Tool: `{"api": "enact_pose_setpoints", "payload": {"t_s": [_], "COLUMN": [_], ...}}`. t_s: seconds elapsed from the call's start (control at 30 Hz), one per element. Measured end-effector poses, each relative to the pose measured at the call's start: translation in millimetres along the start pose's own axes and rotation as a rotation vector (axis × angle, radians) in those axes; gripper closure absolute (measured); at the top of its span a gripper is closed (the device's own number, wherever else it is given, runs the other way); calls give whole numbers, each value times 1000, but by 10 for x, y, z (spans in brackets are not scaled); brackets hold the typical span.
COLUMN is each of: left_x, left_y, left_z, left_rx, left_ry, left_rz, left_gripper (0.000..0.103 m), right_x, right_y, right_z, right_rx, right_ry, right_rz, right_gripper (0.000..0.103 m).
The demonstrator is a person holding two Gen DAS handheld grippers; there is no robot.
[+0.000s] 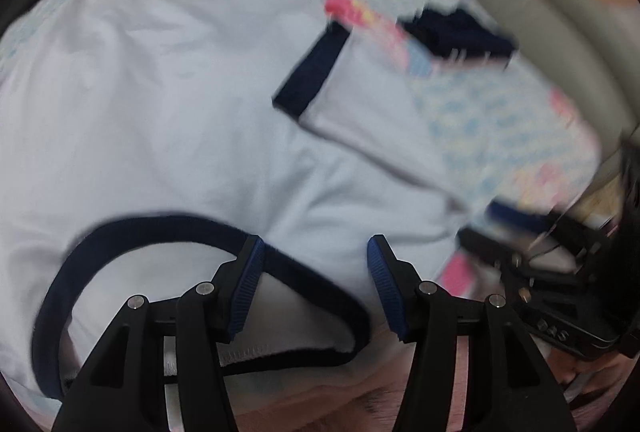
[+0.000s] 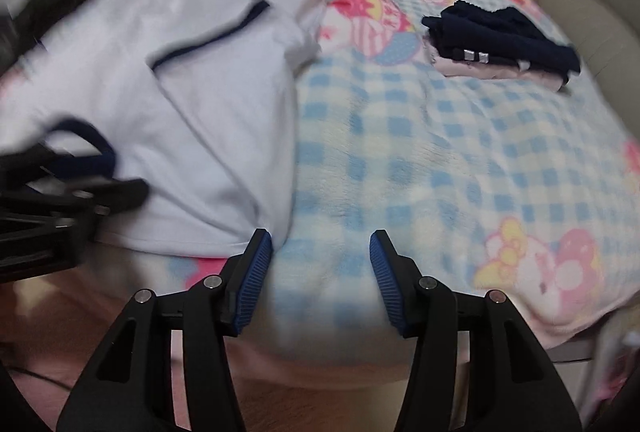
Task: Fold clothes
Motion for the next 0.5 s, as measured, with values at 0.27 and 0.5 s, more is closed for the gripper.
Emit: {"api": "enact_pose_setpoints", "payload": {"t_s": [0.27, 0.5], "left_x": [8, 369], "left_y": [-146, -26], "left_z": [-518, -590], "left_rx": [-85, 65], "left_ry": [107, -16], "left_rz": [47, -200], "left_gripper": [49, 58], "right_x": [-56, 491], "right_y": [-155, -229], "right_z": [-415, -391], "right_rx": [44, 9], "right_ry": [96, -48], "right_rz": [-37, 14], "right_gripper": [49, 48]}}
Point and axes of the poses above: each gripper's, at about its wrist camera, not at the fingertips, and x roughly the way its jaws point, y to its right, z to its underside, the point moved 2 cm from there along x, roughly the way its jaws point, and after that the axes turned 5 degrees about y, right-handed, at the moved point
